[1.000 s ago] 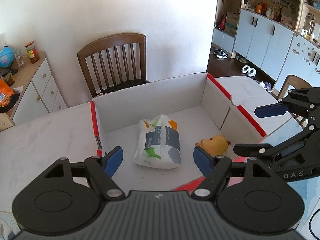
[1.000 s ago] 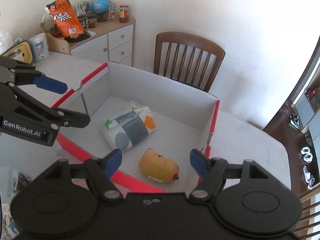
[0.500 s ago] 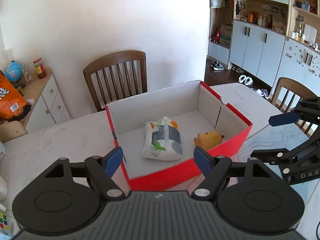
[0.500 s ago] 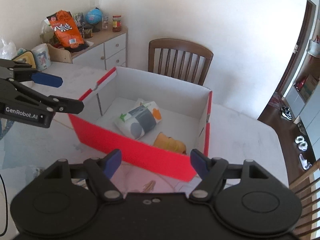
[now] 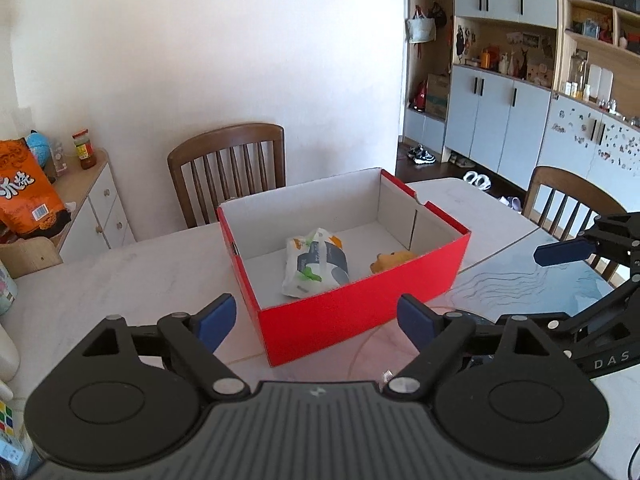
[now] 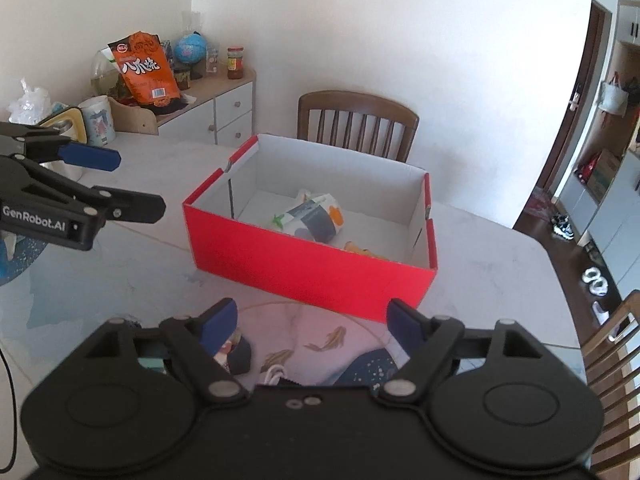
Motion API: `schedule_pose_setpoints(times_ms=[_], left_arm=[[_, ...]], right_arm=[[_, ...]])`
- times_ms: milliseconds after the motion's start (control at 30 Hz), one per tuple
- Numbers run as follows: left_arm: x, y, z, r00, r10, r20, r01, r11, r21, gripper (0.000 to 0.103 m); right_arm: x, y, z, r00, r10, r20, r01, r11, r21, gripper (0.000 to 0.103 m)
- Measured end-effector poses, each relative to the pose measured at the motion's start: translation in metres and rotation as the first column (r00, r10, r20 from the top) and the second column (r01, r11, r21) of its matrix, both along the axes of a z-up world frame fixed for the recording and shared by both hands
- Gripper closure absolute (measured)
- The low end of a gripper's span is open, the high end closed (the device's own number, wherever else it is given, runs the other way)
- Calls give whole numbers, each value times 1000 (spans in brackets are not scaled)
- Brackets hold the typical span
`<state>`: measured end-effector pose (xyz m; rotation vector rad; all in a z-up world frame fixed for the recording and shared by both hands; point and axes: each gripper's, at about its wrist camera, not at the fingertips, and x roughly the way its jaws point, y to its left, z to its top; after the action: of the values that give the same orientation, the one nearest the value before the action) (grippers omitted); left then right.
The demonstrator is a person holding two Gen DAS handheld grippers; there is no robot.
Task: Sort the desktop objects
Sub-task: 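Withdraw both grippers from the box back over the table items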
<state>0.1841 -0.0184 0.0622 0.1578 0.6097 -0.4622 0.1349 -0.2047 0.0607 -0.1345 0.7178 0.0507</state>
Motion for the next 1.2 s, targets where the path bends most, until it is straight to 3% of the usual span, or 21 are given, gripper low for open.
schedule_pose_setpoints(times_ms=[100,533,767,1200], left_arm=[[-8,7,-3,1000,2,-2,-2,1000,-19,0],[-32,39,-22,1000,10,9,-10,999,-45,0],[-46,59,-52,1000,0,-29,0,1000,-24,0],[-37,74,-95,995,7,-98,-6,1000,14,0]], right_arm=[[-8,3,0,1000,-15,17,14,1000,7,18],[-33,7,-14,995,-90,34,88,995,41,13],[-43,12,-33,992,-124,28,124,992,28,13],[-42,10,-68,983,-180,-30,181,983,38,13]])
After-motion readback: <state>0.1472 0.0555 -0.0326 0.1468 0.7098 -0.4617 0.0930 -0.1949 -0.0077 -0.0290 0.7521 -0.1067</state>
